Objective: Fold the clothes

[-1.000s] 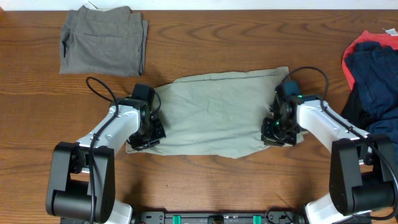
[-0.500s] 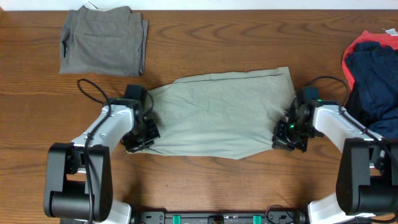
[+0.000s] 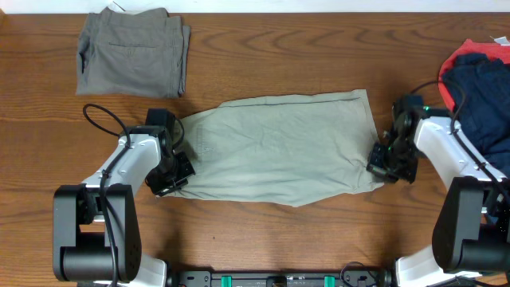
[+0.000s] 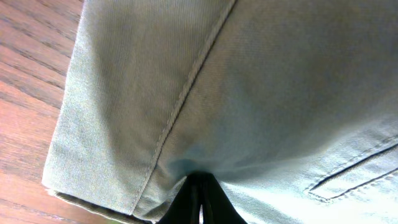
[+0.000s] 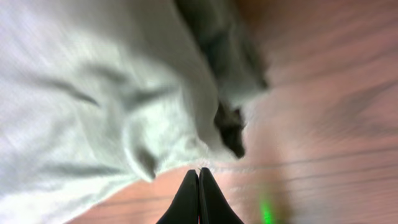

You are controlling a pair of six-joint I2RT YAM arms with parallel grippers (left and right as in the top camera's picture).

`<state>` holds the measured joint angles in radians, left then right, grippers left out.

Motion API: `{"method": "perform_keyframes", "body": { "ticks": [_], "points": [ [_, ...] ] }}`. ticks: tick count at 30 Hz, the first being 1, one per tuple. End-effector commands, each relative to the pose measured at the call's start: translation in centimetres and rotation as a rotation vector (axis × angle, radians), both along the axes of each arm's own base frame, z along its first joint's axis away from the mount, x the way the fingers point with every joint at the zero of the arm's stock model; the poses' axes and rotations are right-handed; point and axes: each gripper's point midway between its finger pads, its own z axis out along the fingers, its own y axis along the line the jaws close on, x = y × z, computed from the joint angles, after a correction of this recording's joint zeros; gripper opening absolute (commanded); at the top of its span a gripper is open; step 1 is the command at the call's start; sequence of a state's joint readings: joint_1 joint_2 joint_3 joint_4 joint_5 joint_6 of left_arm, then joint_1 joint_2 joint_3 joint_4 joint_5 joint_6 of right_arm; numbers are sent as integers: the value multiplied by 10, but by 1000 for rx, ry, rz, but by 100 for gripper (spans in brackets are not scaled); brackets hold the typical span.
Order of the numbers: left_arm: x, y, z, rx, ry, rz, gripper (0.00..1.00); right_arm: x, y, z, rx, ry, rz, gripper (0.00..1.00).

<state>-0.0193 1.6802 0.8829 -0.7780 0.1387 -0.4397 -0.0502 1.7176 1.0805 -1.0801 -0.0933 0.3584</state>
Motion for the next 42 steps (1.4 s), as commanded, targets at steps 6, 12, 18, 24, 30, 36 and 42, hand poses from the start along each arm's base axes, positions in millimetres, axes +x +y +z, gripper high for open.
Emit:
{"method": "perform_keyframes", "body": {
  "ticks": [6, 12, 18, 24, 30, 36, 42],
  "points": [
    [2, 12, 1, 51, -4, 3, 6, 47, 19, 6, 132, -194, 88, 1],
    [2, 12, 1, 49, -5, 4, 6, 52, 21, -5, 113, -198, 100, 1],
    [2, 12, 1, 49, -6, 3, 6, 34, 22, -28, 120, -108, 90, 1],
    [2, 12, 1, 49, -5, 3, 6, 18, 1, -46, -7, -36, 45, 1],
    [3, 12, 1, 49, -8, 3, 6, 8, -29, -46, -141, 12, -44, 1],
    [4, 12, 1, 49, -12, 3, 6, 9, -44, -46, -155, 4, -95, 1],
    [4, 12, 1, 50, -13, 4, 6, 10, -56, -45, -183, -1, -124, 1]
  ]
}}
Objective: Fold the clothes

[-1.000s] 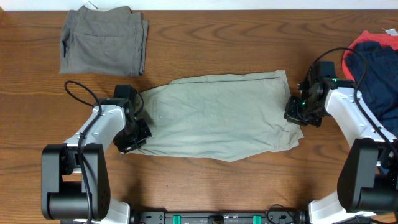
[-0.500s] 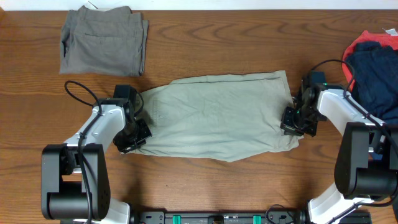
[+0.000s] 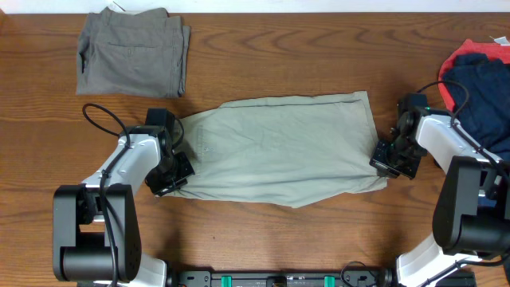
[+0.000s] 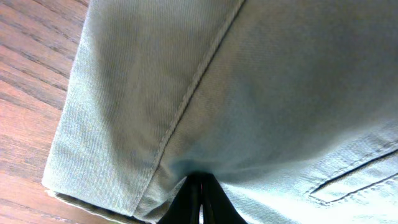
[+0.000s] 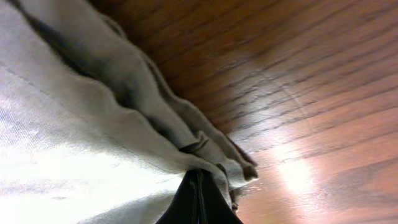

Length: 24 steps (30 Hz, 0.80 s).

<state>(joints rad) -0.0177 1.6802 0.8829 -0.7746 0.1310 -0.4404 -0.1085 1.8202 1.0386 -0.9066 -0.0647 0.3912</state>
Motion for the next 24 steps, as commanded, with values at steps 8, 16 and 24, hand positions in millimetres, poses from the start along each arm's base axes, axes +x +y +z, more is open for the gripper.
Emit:
{"method": "perform_keyframes", "body": {
  "ticks": [8, 16, 24],
  "points": [
    [6, 9, 19, 39, -49, 40, 6, 4, -38, 15, -147, 19, -49, 1],
    [26, 9, 82, 38, -290, -32, 41, 36, -43, 55, -160, -97, -28, 23],
    [57, 41, 114, 101, -503, 3, 98, 59, -47, 62, -173, -183, -34, 99]
  ]
}}
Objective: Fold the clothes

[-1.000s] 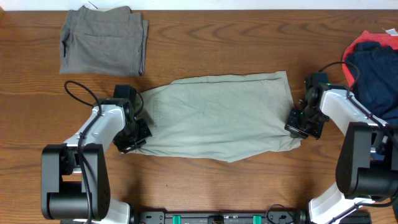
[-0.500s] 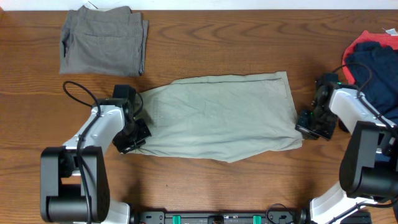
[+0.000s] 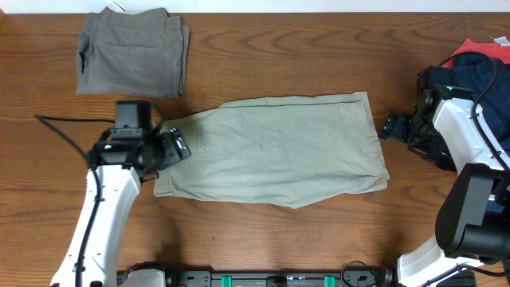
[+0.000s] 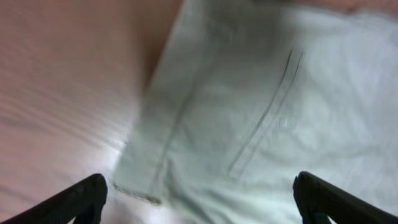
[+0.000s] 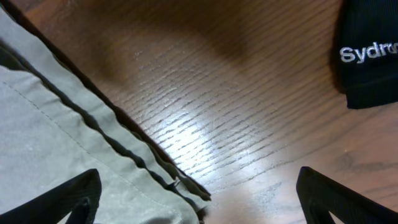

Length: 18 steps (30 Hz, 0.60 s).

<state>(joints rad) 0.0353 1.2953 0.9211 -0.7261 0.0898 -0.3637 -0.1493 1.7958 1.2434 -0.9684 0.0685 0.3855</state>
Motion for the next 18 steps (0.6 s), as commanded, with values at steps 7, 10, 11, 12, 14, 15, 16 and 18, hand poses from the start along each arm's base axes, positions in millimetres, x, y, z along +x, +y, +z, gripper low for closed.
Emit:
{"method": "perform_keyframes", "body": {
  "ticks": [7, 10, 11, 12, 14, 15, 16, 18],
  "points": [
    [34, 20, 1, -168, -120, -102, 98, 7, -4, 9, -20, -38, -2, 99],
    [38, 24, -7, -227, -123, -120, 98, 7, -4, 9, -20, -38, -2, 99],
    [39, 24, -10, -251, -126, -138, 98, 7, -4, 9, -20, -38, -3, 99],
    [41, 21, -12, -278, -130, -160, 98, 7, -4, 9, -19, -38, -3, 99],
    [41, 16, -19, -318, -121, -188, 98, 7, -4, 9, -16, -41, -3, 99],
    [41, 16, -23, -324, -108, -186, 98, 8, -4, 9, -17, -43, -3, 99],
    [40, 16, -28, -329, -93, -185, 98, 7, -4, 9, -16, -42, -3, 99],
    [39, 16, -37, -336, -70, -191, 98, 7, -4, 9, -16, -42, -3, 99]
  ]
}}
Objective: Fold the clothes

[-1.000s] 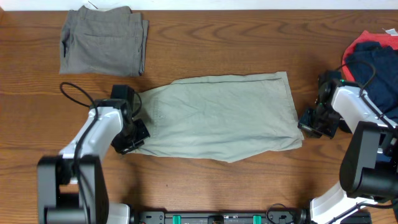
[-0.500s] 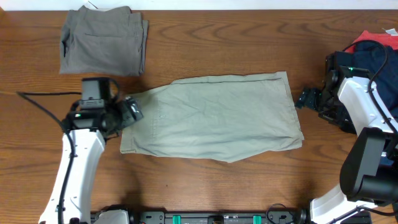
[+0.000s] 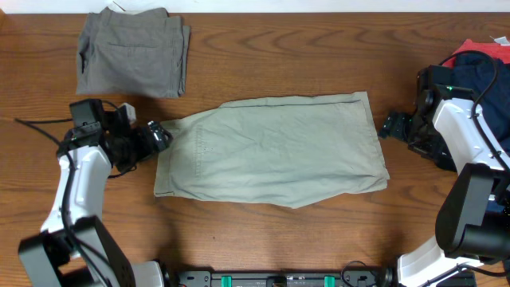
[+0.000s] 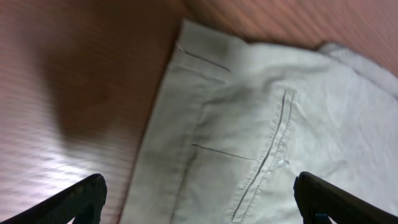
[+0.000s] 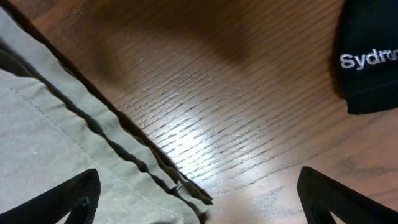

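Note:
Pale green shorts (image 3: 275, 149) lie flat and folded in half lengthwise in the middle of the table; the left wrist view shows their pocket seam (image 4: 267, 149), the right wrist view their layered hem (image 5: 93, 143). My left gripper (image 3: 156, 135) is open just off their left end, holding nothing. My right gripper (image 3: 392, 126) is open just off their upper right corner, also empty.
A folded grey garment (image 3: 133, 52) lies at the back left. A pile of dark blue and red clothes (image 3: 480, 68) sits at the right edge; a dark item with white lettering (image 5: 370, 59) shows in the right wrist view. Wooden table (image 3: 263, 231) around.
My left arm has drawn back to the left, its open gripper now off the shorts' left end. The right gripper and the shorts have not moved.
Both grippers were shut on the shorts' two ends, left and right, and still held them a moment later with the cloth stretched flat. Then both were open and off the cloth. Now the left arm is farther left, and the shorts lie flat.

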You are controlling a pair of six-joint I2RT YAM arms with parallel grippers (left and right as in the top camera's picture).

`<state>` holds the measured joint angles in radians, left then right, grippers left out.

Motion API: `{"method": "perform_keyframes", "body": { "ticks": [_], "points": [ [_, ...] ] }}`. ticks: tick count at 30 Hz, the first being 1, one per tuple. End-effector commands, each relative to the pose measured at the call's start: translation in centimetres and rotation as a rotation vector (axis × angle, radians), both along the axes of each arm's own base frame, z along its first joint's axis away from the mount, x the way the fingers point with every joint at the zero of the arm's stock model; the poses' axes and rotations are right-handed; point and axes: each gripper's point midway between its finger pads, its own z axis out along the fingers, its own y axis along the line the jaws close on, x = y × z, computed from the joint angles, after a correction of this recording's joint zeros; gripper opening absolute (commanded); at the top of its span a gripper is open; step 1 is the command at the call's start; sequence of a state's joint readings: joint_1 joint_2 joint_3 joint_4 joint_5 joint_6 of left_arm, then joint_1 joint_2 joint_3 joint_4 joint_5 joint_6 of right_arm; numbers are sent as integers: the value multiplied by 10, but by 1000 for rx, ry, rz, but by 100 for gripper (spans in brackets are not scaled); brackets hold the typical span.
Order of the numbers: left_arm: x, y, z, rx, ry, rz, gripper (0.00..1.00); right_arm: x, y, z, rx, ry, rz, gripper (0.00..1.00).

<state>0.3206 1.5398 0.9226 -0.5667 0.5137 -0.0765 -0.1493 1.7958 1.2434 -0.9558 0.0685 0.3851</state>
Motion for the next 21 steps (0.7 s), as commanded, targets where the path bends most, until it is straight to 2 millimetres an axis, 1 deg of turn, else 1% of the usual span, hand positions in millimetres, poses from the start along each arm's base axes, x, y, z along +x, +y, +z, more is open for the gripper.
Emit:
{"method": "perform_keyframes", "body": {
  "ticks": [1, 6, 8, 9, 16, 18, 21],
  "points": [
    [7, -7, -2, -41, -24, -71, 98, 4, -3, 9, -15, -30, -3, 99],
    [3, -7, -21, -48, 29, -85, 98, 4, -3, 9, -15, -30, -3, 99],
    [1, 1, -30, -8, 58, -76, 98, 4, -3, 9, -15, -30, -3, 99],
    [-1, 8, -35, 29, 79, -63, 98, 4, -3, 9, -15, -30, -3, 99],
    [-2, 24, -41, 46, 90, -21, 98, 4, -3, 9, -15, -30, -3, 99],
    [-2, 25, -45, 43, 95, -18, 98, 4, -3, 9, -15, -30, -3, 99],
    [-2, 24, -55, 30, 118, -21, 98, 4, -3, 9, -15, -30, -3, 99]
  ]
}}
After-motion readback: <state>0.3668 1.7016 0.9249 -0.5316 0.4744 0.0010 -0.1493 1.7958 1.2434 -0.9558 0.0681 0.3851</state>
